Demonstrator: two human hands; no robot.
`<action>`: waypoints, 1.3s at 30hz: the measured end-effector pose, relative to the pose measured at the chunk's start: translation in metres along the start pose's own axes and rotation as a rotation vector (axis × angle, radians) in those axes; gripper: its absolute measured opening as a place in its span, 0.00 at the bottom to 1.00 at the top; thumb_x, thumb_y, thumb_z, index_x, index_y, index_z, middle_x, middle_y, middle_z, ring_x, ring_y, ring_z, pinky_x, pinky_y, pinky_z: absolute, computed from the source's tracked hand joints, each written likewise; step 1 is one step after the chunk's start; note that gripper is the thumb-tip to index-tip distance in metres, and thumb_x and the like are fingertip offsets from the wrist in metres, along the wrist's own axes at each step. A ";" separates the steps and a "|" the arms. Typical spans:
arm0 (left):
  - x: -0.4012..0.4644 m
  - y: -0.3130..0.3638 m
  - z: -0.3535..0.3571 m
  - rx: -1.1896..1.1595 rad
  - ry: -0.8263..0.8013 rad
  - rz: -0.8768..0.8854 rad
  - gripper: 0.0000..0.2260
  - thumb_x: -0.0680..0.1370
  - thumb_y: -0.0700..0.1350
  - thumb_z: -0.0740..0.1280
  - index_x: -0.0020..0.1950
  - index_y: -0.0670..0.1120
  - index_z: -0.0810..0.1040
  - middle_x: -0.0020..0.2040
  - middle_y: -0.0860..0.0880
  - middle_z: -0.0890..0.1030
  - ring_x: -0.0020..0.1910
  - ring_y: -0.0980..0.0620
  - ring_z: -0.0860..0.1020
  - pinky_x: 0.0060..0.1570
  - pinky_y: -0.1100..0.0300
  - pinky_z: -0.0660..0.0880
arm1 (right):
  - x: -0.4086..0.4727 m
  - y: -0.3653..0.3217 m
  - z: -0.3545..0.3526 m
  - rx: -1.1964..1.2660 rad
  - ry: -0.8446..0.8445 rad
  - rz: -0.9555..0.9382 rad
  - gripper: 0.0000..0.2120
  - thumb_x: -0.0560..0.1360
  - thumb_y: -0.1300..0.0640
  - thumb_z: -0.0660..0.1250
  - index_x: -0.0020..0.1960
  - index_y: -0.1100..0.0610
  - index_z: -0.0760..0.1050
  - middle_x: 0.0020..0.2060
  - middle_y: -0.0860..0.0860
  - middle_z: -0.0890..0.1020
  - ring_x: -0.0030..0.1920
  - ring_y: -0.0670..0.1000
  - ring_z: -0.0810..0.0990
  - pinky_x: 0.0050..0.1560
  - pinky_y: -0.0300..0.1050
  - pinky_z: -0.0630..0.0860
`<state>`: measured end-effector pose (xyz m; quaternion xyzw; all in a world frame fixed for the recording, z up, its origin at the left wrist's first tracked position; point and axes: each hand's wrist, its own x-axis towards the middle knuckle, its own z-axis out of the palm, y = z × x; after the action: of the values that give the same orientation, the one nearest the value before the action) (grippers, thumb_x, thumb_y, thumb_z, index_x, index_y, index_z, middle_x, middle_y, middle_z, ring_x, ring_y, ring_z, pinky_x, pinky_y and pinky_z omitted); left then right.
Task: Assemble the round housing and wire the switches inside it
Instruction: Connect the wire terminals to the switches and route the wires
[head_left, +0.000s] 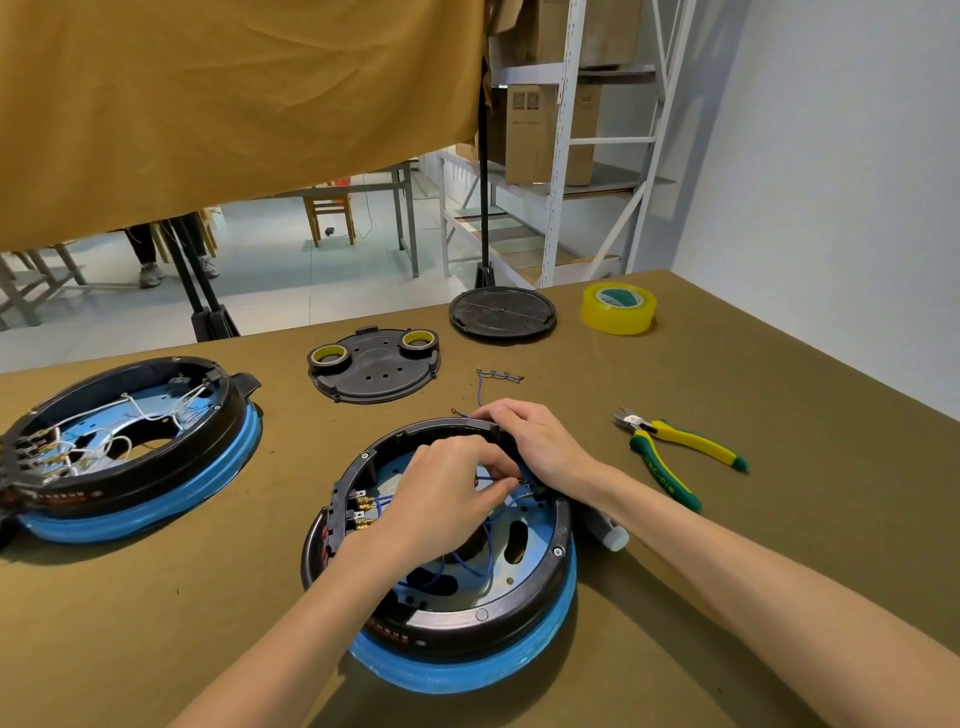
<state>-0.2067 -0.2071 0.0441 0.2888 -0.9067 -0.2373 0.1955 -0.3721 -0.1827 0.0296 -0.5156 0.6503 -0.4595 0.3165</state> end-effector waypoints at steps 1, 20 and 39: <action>0.000 0.000 0.000 -0.007 0.006 -0.003 0.05 0.80 0.50 0.71 0.54 0.58 0.85 0.48 0.61 0.81 0.50 0.61 0.77 0.60 0.47 0.75 | 0.000 0.000 0.000 0.004 0.003 0.002 0.16 0.87 0.56 0.55 0.58 0.55 0.82 0.49 0.48 0.84 0.47 0.39 0.80 0.47 0.32 0.73; 0.002 0.002 0.000 0.007 -0.027 0.036 0.04 0.79 0.49 0.73 0.51 0.54 0.87 0.43 0.60 0.82 0.42 0.60 0.78 0.56 0.50 0.76 | 0.000 -0.001 0.002 0.039 0.031 0.008 0.17 0.86 0.58 0.55 0.57 0.57 0.83 0.49 0.48 0.84 0.43 0.34 0.79 0.43 0.25 0.71; -0.005 -0.002 0.002 0.029 0.020 0.099 0.05 0.80 0.46 0.71 0.53 0.53 0.86 0.44 0.60 0.80 0.43 0.61 0.78 0.51 0.58 0.78 | -0.001 -0.001 0.003 0.012 0.032 -0.004 0.17 0.86 0.57 0.55 0.56 0.54 0.84 0.50 0.48 0.85 0.51 0.43 0.81 0.49 0.32 0.73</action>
<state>-0.2034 -0.2051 0.0400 0.2489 -0.9211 -0.2114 0.2120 -0.3689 -0.1822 0.0298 -0.5077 0.6515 -0.4720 0.3082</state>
